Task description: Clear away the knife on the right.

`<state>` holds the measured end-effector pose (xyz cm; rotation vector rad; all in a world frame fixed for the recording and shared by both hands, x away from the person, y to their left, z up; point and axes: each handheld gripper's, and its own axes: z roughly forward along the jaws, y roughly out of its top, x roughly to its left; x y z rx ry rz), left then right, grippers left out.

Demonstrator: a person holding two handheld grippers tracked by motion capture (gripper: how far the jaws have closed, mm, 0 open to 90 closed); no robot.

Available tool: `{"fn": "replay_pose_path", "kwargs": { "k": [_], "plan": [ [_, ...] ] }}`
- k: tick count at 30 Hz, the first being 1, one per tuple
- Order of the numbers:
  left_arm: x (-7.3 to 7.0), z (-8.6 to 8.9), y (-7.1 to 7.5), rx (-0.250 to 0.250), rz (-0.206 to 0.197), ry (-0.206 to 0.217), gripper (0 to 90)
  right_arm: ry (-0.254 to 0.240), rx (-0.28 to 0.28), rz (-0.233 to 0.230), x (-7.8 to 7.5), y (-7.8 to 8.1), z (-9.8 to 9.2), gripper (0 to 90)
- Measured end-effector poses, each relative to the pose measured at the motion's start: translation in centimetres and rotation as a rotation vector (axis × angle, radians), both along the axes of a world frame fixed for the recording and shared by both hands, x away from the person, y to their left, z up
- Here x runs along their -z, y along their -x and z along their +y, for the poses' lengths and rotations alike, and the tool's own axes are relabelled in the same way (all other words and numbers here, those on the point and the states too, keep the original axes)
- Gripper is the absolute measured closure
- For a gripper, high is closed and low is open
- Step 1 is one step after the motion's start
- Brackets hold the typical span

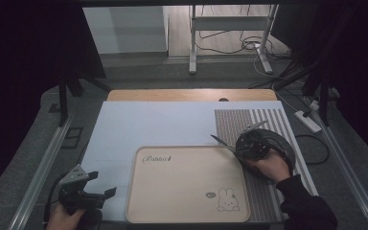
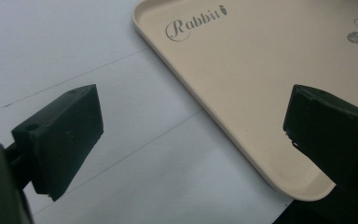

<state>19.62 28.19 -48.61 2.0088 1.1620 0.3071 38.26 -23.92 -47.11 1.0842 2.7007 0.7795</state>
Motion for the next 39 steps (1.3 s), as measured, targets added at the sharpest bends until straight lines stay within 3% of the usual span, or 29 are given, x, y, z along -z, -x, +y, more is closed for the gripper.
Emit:
{"fn": "replay_pose_path", "kwargs": {
  "k": [7,19,24,30,33,34,37,39],
  "plan": [
    [0.0,0.0,0.0,0.0,-0.002,-0.003,4.8,-0.012,-0.038,-0.005,0.4,3.2,1.7,77.3],
    [0.0,0.0,0.0,-0.002,-0.002,-0.002,4.8,-0.01,-0.095,0.011,1.4,6.7,3.7,77.2],
    [0.0,-0.1,0.0,-0.001,-0.002,-0.004,4.8,0.006,-0.104,0.001,1.9,7.3,4.2,77.2],
    [0.0,-0.1,0.0,0.001,-0.003,-0.009,4.8,0.039,-0.116,0.034,2.9,7.4,4.7,76.9],
    [0.0,-0.1,0.0,0.002,-0.003,-0.011,4.8,0.04,-0.132,0.026,2.9,7.4,4.9,74.0],
    [0.0,-0.1,0.0,0.002,-0.002,-0.012,4.8,0.006,-0.13,0.0,2.2,7.3,4.8,70.8],
    [0.0,-0.2,0.0,0.002,-0.002,-0.014,4.8,-0.028,-0.136,-0.024,1.5,7.3,4.9,71.9],
    [0.0,-0.2,0.0,0.002,-0.002,-0.015,4.9,-0.041,-0.178,-0.041,1.2,7.5,5.3,80.9]
  ]
}}
